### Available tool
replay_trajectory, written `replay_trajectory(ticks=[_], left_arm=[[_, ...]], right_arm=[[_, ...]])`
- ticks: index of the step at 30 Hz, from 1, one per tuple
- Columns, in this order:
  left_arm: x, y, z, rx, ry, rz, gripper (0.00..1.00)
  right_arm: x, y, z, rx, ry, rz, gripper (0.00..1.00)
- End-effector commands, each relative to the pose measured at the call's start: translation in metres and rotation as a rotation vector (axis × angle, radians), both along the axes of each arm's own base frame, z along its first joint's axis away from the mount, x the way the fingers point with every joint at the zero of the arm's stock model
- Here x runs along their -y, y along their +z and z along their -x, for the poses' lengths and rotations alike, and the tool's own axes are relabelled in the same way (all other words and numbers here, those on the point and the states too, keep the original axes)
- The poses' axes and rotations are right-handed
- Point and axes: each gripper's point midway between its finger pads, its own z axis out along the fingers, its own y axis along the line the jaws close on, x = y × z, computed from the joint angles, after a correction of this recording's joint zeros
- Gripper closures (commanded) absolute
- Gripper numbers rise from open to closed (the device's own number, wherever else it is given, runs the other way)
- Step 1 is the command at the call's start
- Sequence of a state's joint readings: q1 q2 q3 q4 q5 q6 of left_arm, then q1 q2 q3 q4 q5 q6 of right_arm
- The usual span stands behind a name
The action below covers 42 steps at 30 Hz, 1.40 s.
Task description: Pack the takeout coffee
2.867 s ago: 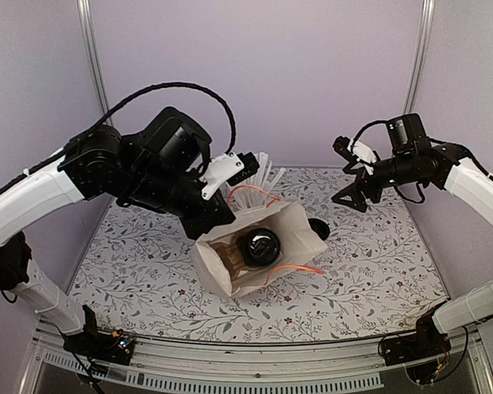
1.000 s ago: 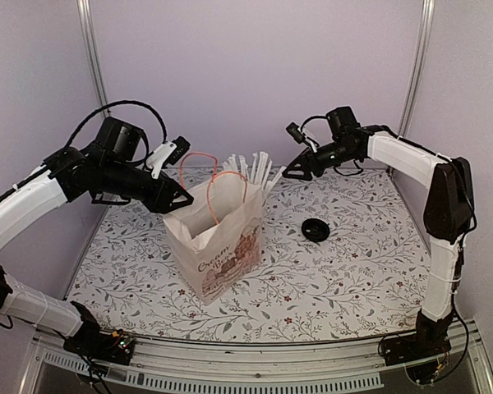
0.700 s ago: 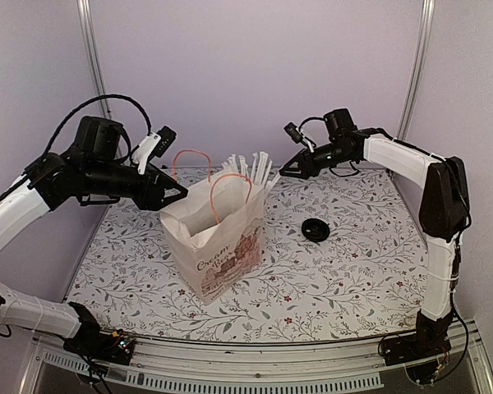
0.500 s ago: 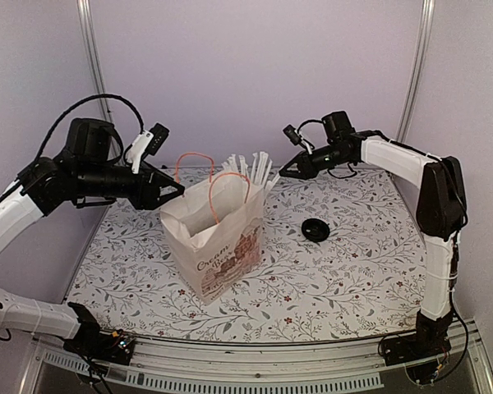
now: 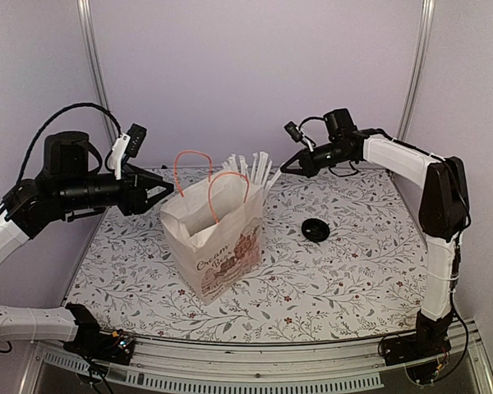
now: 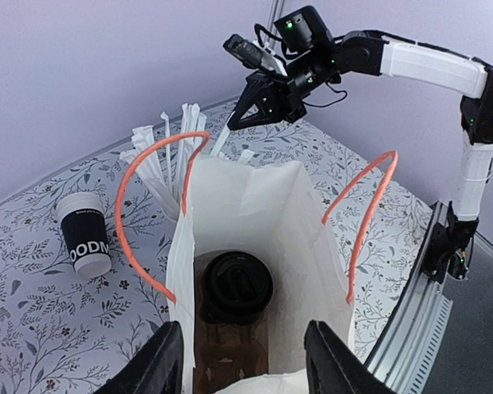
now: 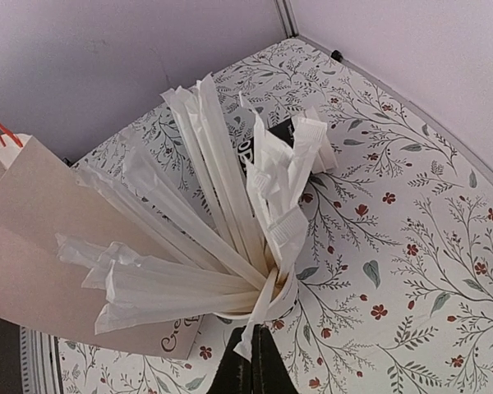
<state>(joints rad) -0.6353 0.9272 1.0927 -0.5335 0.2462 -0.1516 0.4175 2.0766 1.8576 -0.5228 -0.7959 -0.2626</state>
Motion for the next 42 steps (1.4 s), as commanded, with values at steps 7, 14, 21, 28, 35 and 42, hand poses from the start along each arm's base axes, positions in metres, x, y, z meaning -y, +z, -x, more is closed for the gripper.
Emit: replay_trajectory(ticks=[7,14,21,28,35,42], left_arm=[[-0.008,0.019,-0.006,0.046,0.050,0.038,0.47],[-0.016,0.027,-0.010,0.059,0.100,0.024,0.44],[-0.037,0.035,-0.022,0.087,0.241,0.013,0.37],[-0.045,0.039,-0.024,0.097,0.287,0.024,0.36],[-0.047,0.037,-0.022,0.087,0.295,0.048,0.36],[-0.048,0.036,-0.017,0.080,0.292,0.066,0.35]], right_arm=[[0.025,0.092,0.032,0.183,-0.033,-0.006,1.00],[0.050,0.135,0.060,0.284,-0.078,0.034,1.00],[0.067,0.166,0.090,0.345,-0.100,0.026,1.00],[0.076,0.202,0.130,0.436,-0.052,-0.035,1.00],[0.070,0.228,0.171,0.448,0.093,-0.138,1.00],[0.044,0.226,0.209,0.434,0.268,-0.168,0.95]])
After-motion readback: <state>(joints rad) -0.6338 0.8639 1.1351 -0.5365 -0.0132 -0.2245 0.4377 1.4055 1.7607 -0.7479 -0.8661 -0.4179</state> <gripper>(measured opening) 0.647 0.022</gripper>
